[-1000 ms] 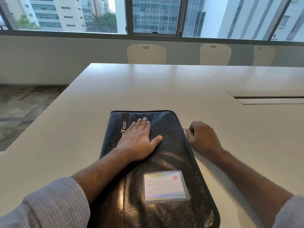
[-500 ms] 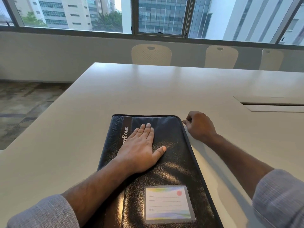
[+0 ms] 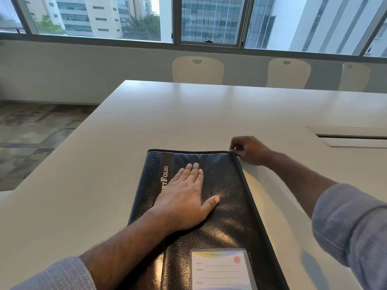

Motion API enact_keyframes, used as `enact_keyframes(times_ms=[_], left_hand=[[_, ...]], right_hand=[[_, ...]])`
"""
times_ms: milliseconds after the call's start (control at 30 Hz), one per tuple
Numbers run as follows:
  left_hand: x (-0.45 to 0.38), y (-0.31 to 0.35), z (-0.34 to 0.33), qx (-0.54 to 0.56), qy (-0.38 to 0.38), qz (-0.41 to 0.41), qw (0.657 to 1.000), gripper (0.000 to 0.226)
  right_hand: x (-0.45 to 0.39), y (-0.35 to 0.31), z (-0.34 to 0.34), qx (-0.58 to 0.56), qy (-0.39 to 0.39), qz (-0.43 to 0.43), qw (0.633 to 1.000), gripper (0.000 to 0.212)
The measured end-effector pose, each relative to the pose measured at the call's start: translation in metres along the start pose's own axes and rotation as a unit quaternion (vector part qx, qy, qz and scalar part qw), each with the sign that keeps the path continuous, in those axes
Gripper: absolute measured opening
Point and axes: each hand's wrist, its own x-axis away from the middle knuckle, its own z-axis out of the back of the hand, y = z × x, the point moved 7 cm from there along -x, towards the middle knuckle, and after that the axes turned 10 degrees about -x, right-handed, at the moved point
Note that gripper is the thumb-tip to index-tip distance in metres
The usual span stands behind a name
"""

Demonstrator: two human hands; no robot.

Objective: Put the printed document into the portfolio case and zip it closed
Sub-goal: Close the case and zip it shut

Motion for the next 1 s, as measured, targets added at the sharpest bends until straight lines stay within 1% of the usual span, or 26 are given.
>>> enact_keyframes(times_ms=[167,267,433,533,667,833,1000], left_hand=[[-0.001,0.0,-0.001,0.006,-0.007,-0.002,1.0,0.093],[-0.001,0.0,-0.001,0.01,-0.003,-0.003,1.0,0.093],[0.0,-0.002,-0.001,0.024,0.008,0.001,1.0,0.094],[0.0,-0.002,-0.001,0.031,0.012,0.001,0.999,0.095],[-0.002,-0.002,-0.002,0.026,0.005,-0.009,1.0,0.096],[-0.004,-0.002,0.001,0.028,0.0,-0.021,0.999,0.098],[-0.01,-0.007,0.016,0.043,0.011,-0.017,0.999,0.101]], right_hand=[[-0.025,-0.025,0.001,0.088,-0.119,0.039,0.988,0.008],[-0.026,-0.031,0.0,0.124,-0.143,0.047,0.981,0.01],[-0.008,-0.017,0.008,0.152,-0.135,0.068,0.977,0.017],[0.001,-0.01,0.007,0.125,-0.099,0.077,0.984,0.022],[-0.001,-0.012,-0.005,0.084,-0.064,0.08,0.991,0.02],[-0.004,-0.013,-0.009,0.077,-0.07,0.08,0.991,0.018],[-0.012,-0.023,-0.002,0.115,-0.088,0.083,0.986,0.01]])
